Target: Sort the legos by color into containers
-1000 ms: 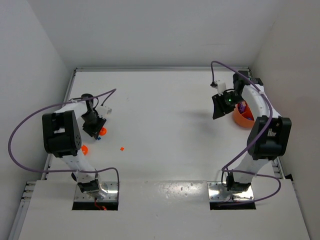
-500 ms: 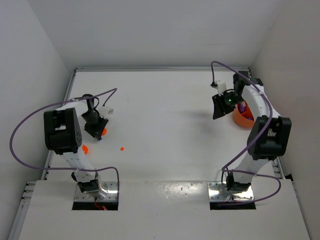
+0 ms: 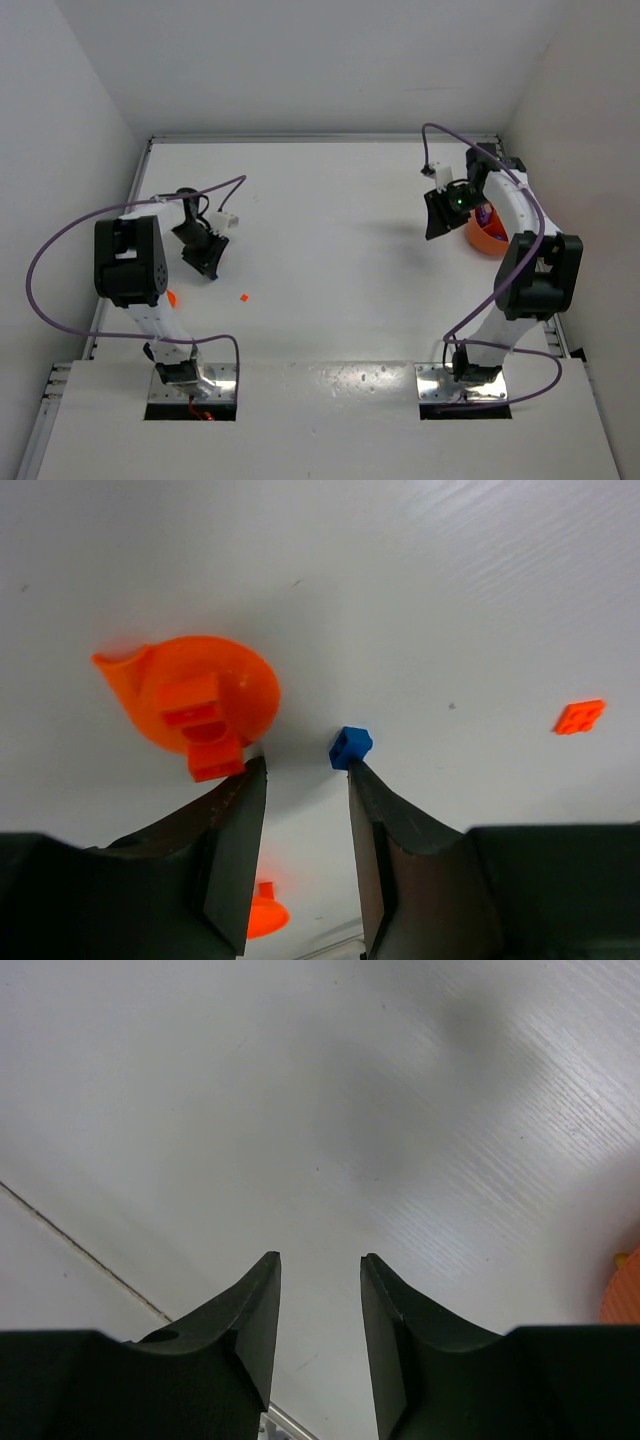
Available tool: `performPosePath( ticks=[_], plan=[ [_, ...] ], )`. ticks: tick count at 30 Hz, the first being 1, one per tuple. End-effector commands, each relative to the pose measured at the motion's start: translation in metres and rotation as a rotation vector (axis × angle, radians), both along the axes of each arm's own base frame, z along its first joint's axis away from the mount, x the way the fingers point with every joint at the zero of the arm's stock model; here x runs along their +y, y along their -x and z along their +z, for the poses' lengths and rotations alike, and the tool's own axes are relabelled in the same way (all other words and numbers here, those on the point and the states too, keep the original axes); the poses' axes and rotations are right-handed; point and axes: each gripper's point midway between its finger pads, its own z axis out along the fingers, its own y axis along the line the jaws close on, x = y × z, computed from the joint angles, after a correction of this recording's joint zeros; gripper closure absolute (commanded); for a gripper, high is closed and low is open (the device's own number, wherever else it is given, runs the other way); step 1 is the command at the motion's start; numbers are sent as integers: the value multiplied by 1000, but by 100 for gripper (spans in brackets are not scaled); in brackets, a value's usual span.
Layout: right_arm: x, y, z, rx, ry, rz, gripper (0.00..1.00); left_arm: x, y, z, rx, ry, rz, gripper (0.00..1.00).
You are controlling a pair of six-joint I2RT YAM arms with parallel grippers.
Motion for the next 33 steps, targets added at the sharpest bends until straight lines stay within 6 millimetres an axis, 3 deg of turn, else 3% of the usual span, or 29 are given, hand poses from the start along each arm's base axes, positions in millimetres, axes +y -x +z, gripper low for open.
performPosePath(
  ticks=[1,6,11,18,26,33],
  plan=[
    [3,-3,13,-54,-4,1,62,-31,1,4,-3,79,-43,56],
    [3,2,11,-46,-4,1,62,-62,-1,8,-1,126,-68,56],
    [4,5,12,-44,-6,-7,62,-82,-20,22,-46,155,-71,56],
    [2,7,14,-52,4,-9,62,-64,-32,28,-89,30,-75,55],
    [6,15,10,-33,-16,-5,62,-31,-8,18,-51,-120,-262,49],
    [6,12,10,-33,-16,-5,62,-36,-9,14,-54,-175,-319,49]
  ],
)
